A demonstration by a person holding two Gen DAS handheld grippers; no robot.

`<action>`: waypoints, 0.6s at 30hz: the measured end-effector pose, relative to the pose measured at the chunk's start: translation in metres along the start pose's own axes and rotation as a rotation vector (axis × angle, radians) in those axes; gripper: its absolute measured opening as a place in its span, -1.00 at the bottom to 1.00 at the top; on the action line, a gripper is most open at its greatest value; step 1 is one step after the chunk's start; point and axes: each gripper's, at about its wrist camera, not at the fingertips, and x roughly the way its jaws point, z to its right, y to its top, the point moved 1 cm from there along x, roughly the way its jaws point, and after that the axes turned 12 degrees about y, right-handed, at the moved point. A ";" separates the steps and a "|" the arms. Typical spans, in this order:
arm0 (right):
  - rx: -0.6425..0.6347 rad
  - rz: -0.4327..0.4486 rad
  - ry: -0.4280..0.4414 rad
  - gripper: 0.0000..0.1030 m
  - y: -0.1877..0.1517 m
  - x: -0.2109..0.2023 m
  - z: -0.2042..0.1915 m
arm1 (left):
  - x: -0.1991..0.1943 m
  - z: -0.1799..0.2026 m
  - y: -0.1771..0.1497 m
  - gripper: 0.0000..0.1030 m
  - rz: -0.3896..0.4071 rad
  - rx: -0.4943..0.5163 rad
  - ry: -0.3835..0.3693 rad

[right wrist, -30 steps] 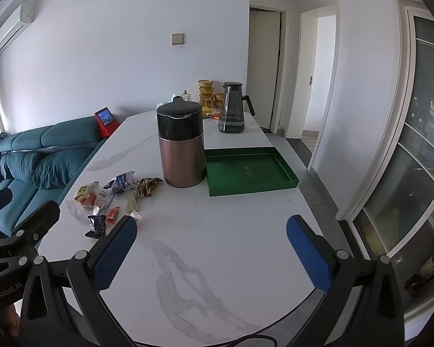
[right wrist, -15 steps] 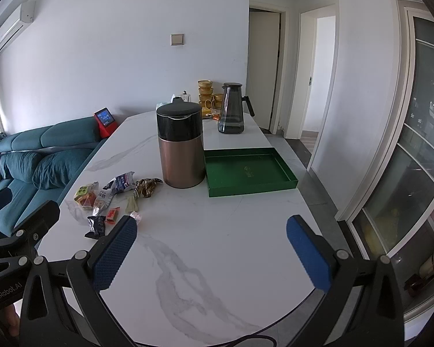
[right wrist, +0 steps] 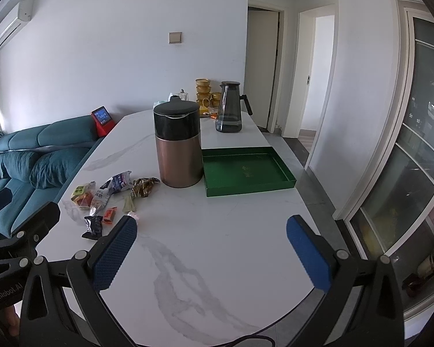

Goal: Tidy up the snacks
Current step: 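Move both tools down toward the snack pile beside the thermos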

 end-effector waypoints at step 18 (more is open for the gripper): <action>-0.049 -0.132 0.199 1.00 0.046 0.134 0.000 | 0.106 -0.018 0.007 0.98 -0.160 -0.092 0.144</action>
